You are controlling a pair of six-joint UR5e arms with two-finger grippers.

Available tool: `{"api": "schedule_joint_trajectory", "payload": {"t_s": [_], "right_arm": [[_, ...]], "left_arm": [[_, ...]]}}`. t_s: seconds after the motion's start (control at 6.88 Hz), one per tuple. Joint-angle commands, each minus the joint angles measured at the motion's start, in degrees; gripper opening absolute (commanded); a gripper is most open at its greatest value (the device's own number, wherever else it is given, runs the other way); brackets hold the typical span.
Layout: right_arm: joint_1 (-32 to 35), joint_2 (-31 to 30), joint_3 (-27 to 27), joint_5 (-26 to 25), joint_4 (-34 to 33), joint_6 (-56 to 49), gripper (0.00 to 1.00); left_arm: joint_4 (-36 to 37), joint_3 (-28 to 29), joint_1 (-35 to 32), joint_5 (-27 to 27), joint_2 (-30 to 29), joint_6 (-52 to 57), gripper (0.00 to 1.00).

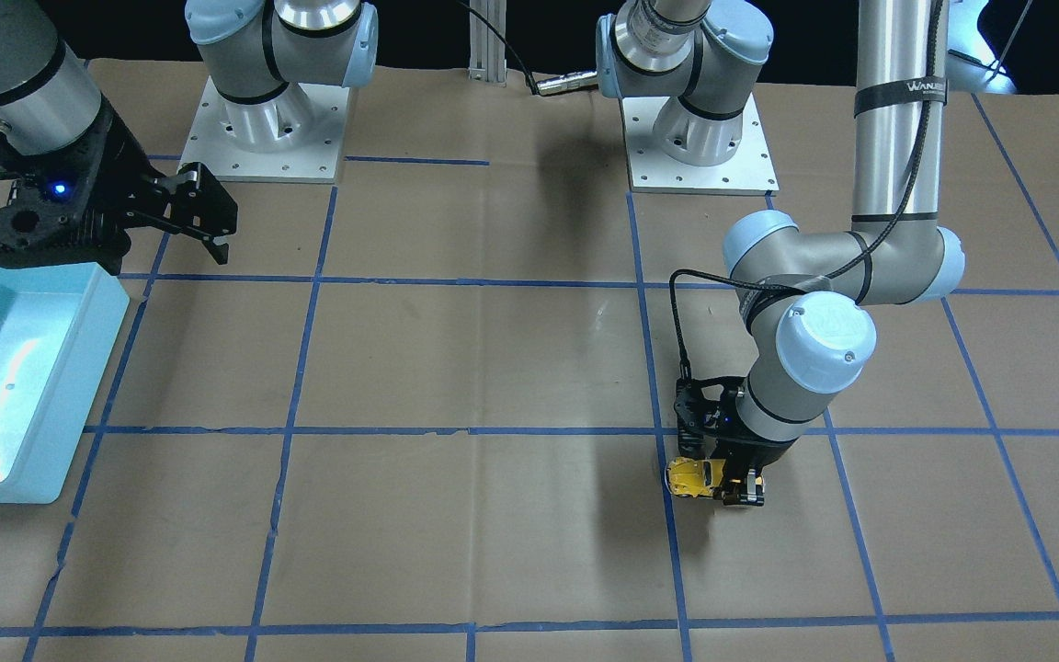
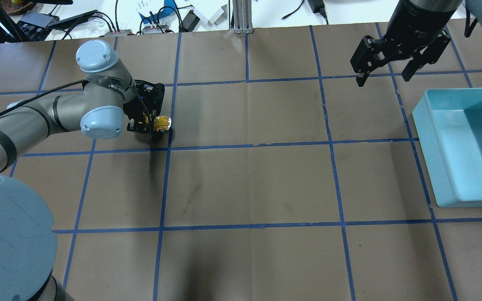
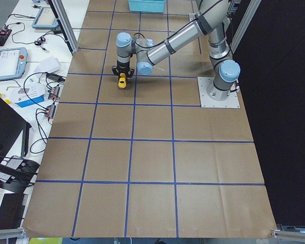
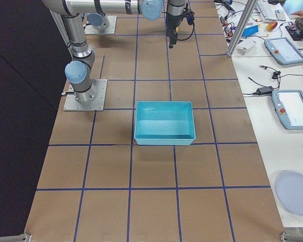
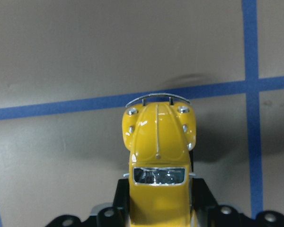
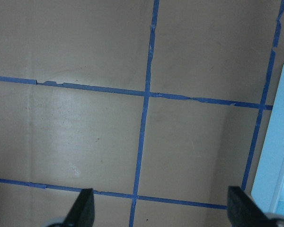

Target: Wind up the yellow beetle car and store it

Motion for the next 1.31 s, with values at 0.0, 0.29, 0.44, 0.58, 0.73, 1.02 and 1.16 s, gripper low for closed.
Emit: {"api": "schedule_joint_trajectory", "payload": {"t_s": [0.0,0.29,0.44,0.58,0.73,1.02,1.16], "right_arm": [[0.0,0.0,0.0,0.0,0.0,-0.1,1.0],[0.0,0.0,0.0,0.0,0.0,-0.8,1.0],[-0.1,0.0,0.0,0.0,0.0,-0.8,1.0],[0.0,0.0,0.0,0.0,0.0,-0.8,1.0],[0.0,0.0,0.0,0.0,0.0,-0.8,1.0],[-0.1,0.0,0.0,0.0,0.0,-0.8,1.0],[-0.1,0.0,0.0,0.0,0.0,-0.8,1.0]], "left_arm": [[0.4,0.2,-0.1,1.5,-1.8,0.0,0.0],[0.5,0.1,-0.1,1.4,-1.7,0.3,0.0],[0.5,0.1,-0.1,1.4,-1.6,0.3,0.0],[0.5,0.1,-0.1,1.4,-1.6,0.2,0.01],[0.5,0.2,-0.1,1.4,-1.6,0.0,0.01],[0.6,0.2,0.0,1.4,-1.5,0.2,0.01],[0.7,0.2,0.0,1.4,-1.4,0.2,0.01]]}}
